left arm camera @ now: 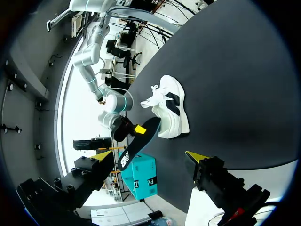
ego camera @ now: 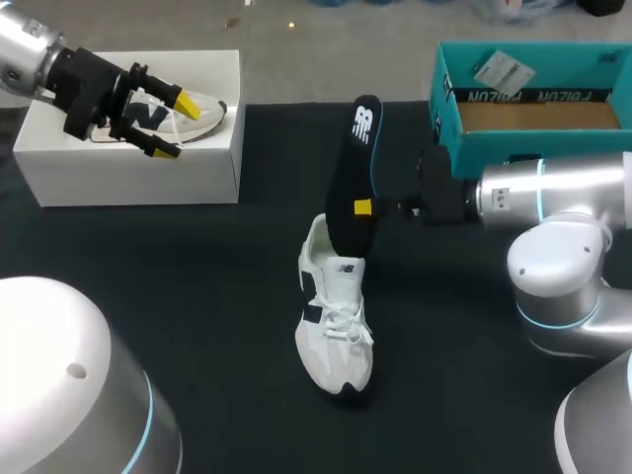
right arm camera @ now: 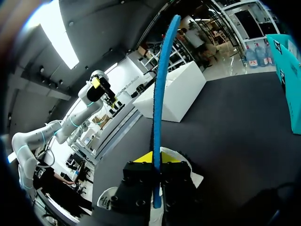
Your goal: Take the shoe out of the shoebox, open the shoe tongue, remove and reinsert the insole, then place the shoe into the shoebox
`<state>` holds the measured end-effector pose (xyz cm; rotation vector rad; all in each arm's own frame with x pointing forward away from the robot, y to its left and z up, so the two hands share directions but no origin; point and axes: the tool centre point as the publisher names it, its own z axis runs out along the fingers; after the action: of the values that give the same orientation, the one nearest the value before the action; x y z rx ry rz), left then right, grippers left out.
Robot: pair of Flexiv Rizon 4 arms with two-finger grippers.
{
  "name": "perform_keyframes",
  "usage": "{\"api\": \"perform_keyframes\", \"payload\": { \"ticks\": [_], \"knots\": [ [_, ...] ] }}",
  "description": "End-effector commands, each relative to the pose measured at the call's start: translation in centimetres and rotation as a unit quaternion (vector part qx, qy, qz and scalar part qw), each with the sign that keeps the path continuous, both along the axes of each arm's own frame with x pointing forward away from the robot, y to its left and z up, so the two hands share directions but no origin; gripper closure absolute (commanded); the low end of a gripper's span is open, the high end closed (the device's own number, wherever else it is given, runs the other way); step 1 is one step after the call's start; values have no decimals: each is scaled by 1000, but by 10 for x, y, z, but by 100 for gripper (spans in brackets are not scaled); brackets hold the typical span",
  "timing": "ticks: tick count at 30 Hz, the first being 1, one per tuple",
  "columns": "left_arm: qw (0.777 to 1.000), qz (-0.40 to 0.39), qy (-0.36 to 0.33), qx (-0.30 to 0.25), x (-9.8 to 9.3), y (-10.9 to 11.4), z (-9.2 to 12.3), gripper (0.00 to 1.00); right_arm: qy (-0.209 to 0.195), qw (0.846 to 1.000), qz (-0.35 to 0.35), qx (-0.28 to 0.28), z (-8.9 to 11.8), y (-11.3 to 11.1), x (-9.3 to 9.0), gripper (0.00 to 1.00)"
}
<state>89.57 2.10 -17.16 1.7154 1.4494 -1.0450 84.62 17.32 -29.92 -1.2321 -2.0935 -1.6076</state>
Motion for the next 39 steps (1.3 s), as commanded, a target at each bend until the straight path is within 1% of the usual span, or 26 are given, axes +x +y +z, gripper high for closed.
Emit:
{"api": "perform_keyframes", "payload": {
  "ticks": [1,8,12,17,20,25,30,34,39],
  "knots": [
    [1000,-1,0,1,0,0,1,0,0,1000,-4,1,-3,2,-5,100],
    [1000,-1,0,1,0,0,1,0,0,1000,-2,1,-2,4,-6,100],
    [1000,-1,0,1,0,0,1,0,-11,1000,-4,10,7,6,-6,100],
    [1000,-1,0,1,0,0,1,0,-38,999,-4,17,24,8,5,100],
    [1000,-1,0,1,0,0,1,0,-47,999,-3,18,28,9,14,100],
    [1000,-1,0,1,0,0,1,0,-48,999,1,23,20,8,25,100],
    [1000,-1,0,1,0,0,1,0,-39,999,-6,16,12,-1,26,100],
    [1000,-1,0,1,0,0,1,0,-30,999,-16,14,7,-9,20,100],
    [1000,-1,0,1,0,0,1,0,-18,1000,-19,16,2,-9,6,100]
  ]
}}
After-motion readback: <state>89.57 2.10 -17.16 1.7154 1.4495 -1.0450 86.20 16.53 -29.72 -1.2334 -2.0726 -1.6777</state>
